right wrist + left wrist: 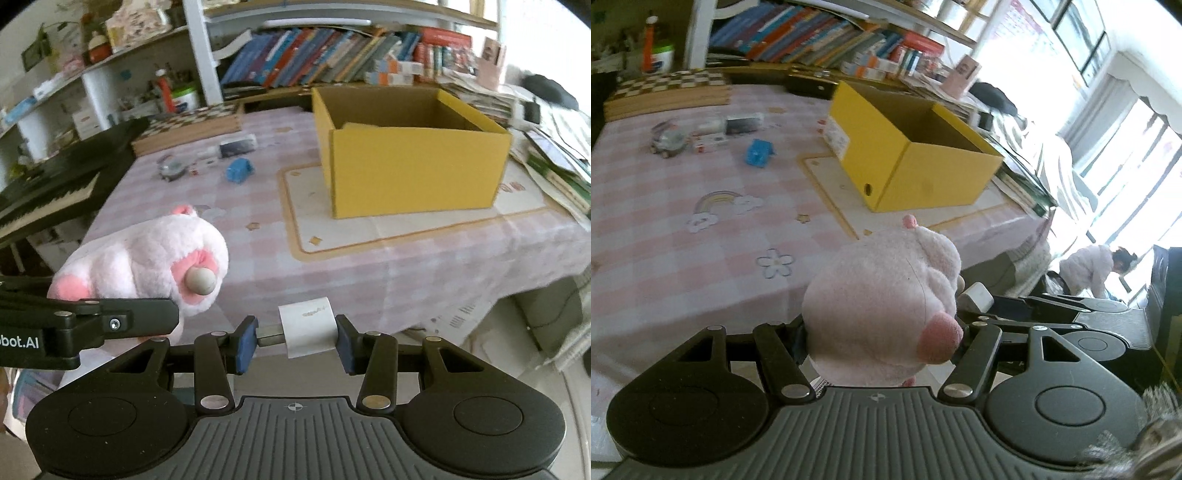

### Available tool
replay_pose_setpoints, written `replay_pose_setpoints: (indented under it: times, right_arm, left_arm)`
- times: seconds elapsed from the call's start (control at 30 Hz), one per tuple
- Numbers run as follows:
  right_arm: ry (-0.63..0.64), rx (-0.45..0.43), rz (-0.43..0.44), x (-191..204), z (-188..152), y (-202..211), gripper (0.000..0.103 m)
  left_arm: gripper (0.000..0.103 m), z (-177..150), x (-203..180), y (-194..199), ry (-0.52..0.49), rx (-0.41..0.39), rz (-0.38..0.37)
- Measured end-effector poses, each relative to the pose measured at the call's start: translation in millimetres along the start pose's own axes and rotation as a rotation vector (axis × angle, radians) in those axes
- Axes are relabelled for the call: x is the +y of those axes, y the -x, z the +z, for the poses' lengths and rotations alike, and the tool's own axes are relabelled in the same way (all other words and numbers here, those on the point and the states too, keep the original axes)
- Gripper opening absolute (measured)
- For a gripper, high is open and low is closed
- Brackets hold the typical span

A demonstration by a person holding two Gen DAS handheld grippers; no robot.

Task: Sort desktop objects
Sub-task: 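Lift and carry the pig and white plug toward the yellow box with both tools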

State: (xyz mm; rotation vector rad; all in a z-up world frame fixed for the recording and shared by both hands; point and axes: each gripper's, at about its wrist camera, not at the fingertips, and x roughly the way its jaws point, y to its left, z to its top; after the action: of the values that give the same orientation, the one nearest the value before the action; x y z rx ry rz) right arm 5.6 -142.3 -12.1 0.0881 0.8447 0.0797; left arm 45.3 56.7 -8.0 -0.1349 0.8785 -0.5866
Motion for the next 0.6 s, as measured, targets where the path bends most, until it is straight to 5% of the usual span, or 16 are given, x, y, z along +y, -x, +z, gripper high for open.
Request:
replay_pose_setpoints:
  times: [0.6]
  right_arm:
    - [-0.115,0.021,-0.085,-63.0,-1.2,2.3,0.044]
  left_arm:
    - [0.064,20.1,-49.8,-54.0,-0.097,0.096,-0.097]
